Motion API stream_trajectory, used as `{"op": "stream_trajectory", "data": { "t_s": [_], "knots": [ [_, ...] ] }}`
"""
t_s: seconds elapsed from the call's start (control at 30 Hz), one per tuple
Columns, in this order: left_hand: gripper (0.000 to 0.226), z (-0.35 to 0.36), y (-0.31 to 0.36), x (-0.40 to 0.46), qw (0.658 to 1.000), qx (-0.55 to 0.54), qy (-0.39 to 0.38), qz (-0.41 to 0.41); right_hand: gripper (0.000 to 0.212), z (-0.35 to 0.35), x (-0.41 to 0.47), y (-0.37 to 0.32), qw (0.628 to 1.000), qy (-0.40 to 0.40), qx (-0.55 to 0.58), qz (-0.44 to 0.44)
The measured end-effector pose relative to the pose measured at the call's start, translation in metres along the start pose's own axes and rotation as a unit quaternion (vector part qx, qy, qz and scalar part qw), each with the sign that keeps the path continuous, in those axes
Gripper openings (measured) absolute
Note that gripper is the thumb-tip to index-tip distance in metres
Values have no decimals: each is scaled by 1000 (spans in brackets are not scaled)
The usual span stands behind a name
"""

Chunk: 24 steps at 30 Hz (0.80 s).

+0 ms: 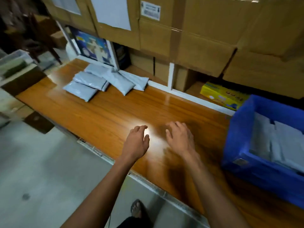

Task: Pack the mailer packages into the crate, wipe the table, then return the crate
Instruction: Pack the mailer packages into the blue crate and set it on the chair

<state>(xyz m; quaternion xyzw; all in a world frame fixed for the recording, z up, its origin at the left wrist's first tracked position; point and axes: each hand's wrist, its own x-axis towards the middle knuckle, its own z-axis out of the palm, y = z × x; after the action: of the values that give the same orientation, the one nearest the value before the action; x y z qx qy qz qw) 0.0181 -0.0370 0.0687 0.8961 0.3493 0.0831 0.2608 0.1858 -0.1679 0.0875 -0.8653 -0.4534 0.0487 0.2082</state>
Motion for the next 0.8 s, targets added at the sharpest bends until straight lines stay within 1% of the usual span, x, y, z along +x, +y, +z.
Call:
{"op": "stream_trajectory", "data": {
  "t_s": [0.13,0.23,0.3,0.47,0.63,0.73,0.8],
  "knots": [
    [49,-28,-77,9,997,4,-30,-69,35,43,40,-58,997,-75,11,-22],
    [50,-47,-115,31,994,4,-35,-104,37,57,74,-87,992,-124,14,-34],
    [51,-59,-131,51,992,6,-34,-119,37,63,101,-99,989,-138,7,-48],
    [54,-81,-154,116,991,11,-28,-129,38,82,182,-114,985,-151,-9,-78],
    [62,-85,-155,208,991,52,-24,-124,40,107,282,-109,988,-130,-15,-79],
    [70,-77,-159,273,990,79,-15,-115,48,129,340,-95,989,-109,-39,-91],
    [72,-69,-164,313,988,91,-1,-122,57,145,372,-85,988,-97,-64,-101]
  ]
}}
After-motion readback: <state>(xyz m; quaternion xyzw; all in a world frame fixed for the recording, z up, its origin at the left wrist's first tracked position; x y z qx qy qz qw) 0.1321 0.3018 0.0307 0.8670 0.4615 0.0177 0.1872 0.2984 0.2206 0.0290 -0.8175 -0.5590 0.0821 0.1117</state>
